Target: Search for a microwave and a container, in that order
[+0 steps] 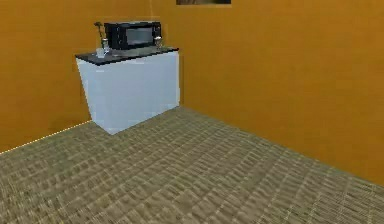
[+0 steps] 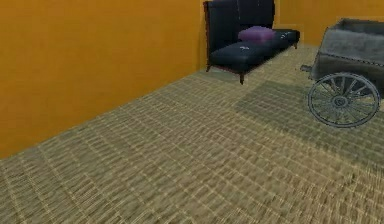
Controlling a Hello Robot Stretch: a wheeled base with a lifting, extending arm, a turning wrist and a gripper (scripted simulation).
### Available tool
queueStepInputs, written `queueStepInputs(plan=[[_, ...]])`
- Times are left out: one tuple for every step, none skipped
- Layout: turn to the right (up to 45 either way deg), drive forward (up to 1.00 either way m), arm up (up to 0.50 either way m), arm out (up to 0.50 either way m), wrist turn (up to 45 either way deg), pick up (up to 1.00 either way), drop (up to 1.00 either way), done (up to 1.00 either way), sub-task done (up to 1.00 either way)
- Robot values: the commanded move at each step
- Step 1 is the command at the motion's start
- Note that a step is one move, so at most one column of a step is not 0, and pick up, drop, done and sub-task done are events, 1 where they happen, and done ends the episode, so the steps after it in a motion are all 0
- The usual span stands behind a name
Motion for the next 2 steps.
queueStepInputs(plan=[[-21.0,0.0,0.0,0.0,0.0,0.0,0.0,0.0,0.0],[0.0,1.0,0.0,0.0,0.0,0.0,0.0,0.0,0.0]])
